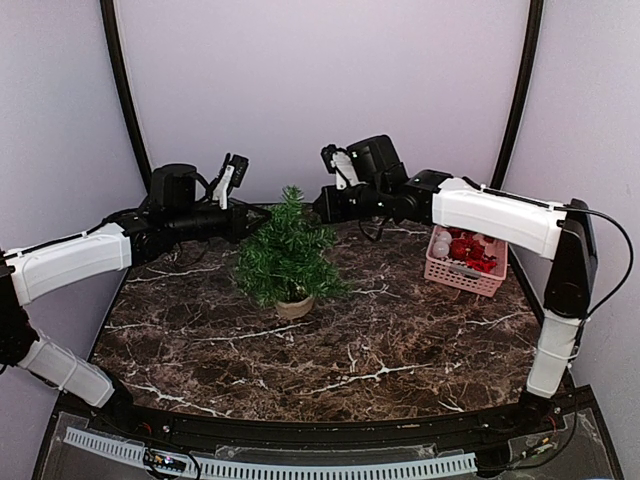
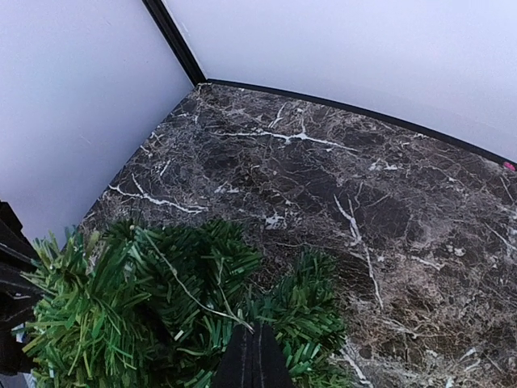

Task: Decorate the small christmas tree
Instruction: Wrap the light string in the gap of the branches.

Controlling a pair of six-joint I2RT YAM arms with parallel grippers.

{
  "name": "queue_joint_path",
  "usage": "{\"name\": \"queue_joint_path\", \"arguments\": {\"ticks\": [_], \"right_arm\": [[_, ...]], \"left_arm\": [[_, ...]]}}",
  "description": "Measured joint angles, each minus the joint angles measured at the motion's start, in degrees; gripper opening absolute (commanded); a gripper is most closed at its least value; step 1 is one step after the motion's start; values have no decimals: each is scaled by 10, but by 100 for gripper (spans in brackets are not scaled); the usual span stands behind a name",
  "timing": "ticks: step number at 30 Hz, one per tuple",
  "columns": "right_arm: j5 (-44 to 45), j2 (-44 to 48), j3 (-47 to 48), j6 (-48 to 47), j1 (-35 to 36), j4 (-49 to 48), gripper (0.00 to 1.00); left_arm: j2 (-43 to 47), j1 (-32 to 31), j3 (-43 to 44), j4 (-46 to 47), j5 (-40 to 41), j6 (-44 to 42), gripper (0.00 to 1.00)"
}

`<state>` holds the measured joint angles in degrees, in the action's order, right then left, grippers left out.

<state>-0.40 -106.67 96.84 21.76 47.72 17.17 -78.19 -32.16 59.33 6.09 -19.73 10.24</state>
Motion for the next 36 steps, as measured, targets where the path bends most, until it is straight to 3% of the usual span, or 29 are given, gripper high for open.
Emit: {"name": "queue_joint_path", "arguments": {"ticks": [4,20,36], "right_arm": [[1,6,-5,0,10,1,0],[31,49,-63,18,45,19,0],[0,69,-156,68,68,-2,0]], "left_arm": [[2,0,0,0,10,0,0],[7,-3,-2,-1,44,9,0],[16,-4,-11,-4,47,8,0]]}}
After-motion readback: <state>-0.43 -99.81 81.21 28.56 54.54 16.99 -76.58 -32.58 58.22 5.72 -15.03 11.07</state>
